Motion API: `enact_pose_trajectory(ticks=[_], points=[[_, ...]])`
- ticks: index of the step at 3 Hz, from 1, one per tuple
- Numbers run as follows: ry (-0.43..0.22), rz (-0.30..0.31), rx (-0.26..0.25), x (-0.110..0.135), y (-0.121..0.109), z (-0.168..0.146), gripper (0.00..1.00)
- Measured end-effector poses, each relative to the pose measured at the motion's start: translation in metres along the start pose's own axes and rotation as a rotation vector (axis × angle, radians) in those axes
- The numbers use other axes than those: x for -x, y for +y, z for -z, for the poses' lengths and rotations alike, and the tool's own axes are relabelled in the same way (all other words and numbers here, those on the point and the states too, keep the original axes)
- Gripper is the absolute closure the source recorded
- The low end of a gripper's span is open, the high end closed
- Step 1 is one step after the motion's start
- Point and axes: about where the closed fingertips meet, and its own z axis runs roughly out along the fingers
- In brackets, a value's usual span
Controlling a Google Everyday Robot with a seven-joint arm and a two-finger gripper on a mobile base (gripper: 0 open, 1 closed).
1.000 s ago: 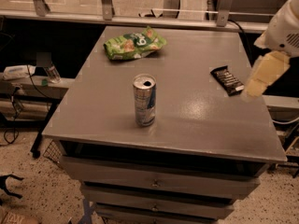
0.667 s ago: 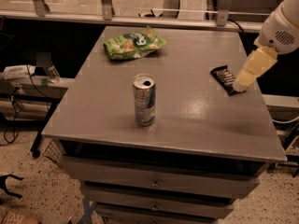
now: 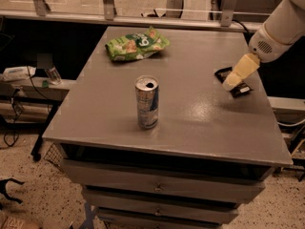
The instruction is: Pick rxbar chocolate
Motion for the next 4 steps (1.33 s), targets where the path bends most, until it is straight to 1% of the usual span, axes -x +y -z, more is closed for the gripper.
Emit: enact_pose_trajectory(ticks=[1, 2, 3, 4], points=[[0.016, -0.055, 0.016, -0.002, -0.015, -0.028, 0.0], [0.029, -0.089, 0.031, -0.005, -0.023, -0.048, 0.0], [0.038, -0.105, 0.034, -0.006, -0.026, -0.058, 0.2], [0.042, -0.104, 0.023, -0.005, -0.028, -0.06, 0.43]])
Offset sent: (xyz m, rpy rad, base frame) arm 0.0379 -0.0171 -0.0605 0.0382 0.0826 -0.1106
